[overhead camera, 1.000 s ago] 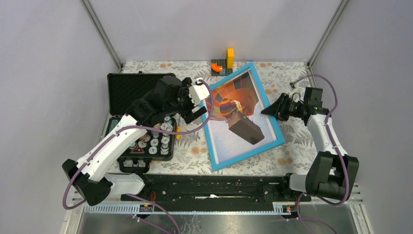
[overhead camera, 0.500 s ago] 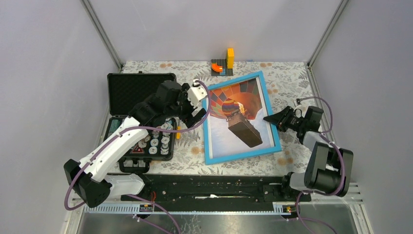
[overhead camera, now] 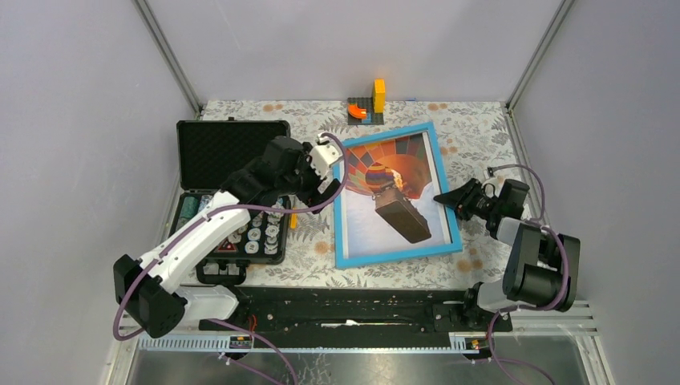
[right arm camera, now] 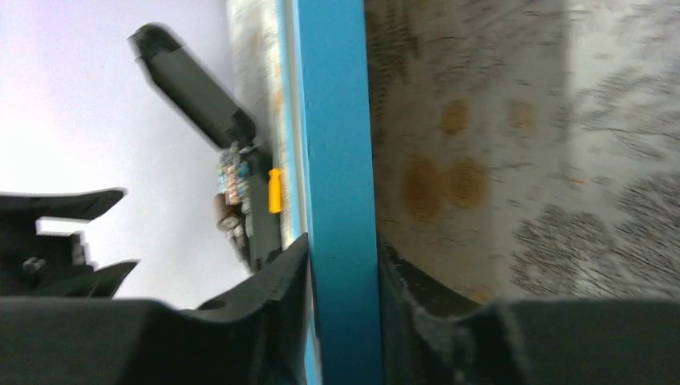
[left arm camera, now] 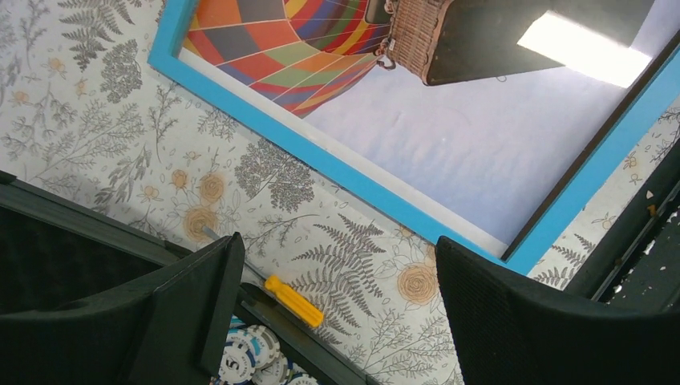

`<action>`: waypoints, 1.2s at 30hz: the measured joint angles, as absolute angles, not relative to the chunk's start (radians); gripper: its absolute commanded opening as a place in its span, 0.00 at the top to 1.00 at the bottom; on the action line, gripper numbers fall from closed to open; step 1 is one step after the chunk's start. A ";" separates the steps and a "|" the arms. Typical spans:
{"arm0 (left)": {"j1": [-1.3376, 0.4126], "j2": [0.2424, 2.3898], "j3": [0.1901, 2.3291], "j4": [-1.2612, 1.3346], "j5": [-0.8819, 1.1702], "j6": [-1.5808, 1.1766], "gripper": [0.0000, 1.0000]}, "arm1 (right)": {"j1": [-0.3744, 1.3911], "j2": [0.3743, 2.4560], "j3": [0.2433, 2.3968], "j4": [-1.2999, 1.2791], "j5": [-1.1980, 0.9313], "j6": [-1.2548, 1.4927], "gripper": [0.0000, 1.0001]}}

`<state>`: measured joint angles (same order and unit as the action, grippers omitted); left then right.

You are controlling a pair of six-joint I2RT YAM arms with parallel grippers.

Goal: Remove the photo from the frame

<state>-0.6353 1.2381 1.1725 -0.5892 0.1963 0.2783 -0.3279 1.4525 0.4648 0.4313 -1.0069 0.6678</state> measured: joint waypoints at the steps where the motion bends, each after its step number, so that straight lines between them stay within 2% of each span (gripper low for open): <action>1: -0.633 1.242 1.170 -0.581 0.199 0.274 0.08 | -0.328 1.428 0.457 0.411 -0.987 0.657 0.37; 3: -0.630 1.251 1.168 -0.571 0.203 0.265 0.08 | -0.328 1.388 0.444 0.355 -0.925 0.642 0.25; 5: -0.627 1.258 1.168 -0.565 0.207 0.261 0.08 | -0.328 1.361 0.435 0.286 -0.865 0.620 0.09; 7: -0.622 1.267 1.167 -0.554 0.211 0.256 0.08 | -0.328 1.343 0.435 0.213 -0.810 0.599 0.01; 13: -0.601 1.292 1.162 -0.529 0.214 0.232 0.07 | -0.328 1.319 0.484 -0.001 -0.669 0.549 0.00; 20: -0.591 1.334 1.135 -0.473 0.213 0.143 0.07 | -0.328 1.320 0.742 -0.253 -0.471 0.441 0.00; 27: -0.590 1.430 1.111 -0.385 0.195 0.015 0.08 | -0.318 1.430 0.935 -0.345 -0.492 0.213 0.05; 30: -0.590 1.477 1.105 -0.355 0.147 -0.076 0.12 | -0.287 1.512 0.979 -0.392 -0.489 0.116 0.10; 33: -0.589 1.533 1.104 -0.332 0.102 -0.143 0.15 | -0.234 1.576 0.991 -0.435 -0.463 0.029 0.26; 36: -0.589 1.570 1.083 -0.299 0.071 -0.196 0.21 | -0.168 1.625 1.002 -0.464 -0.417 -0.025 0.29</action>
<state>-0.5892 1.5700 1.0828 -0.2993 0.0711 -0.1955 -0.1684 1.6249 1.0023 -0.4637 -0.4168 -0.0246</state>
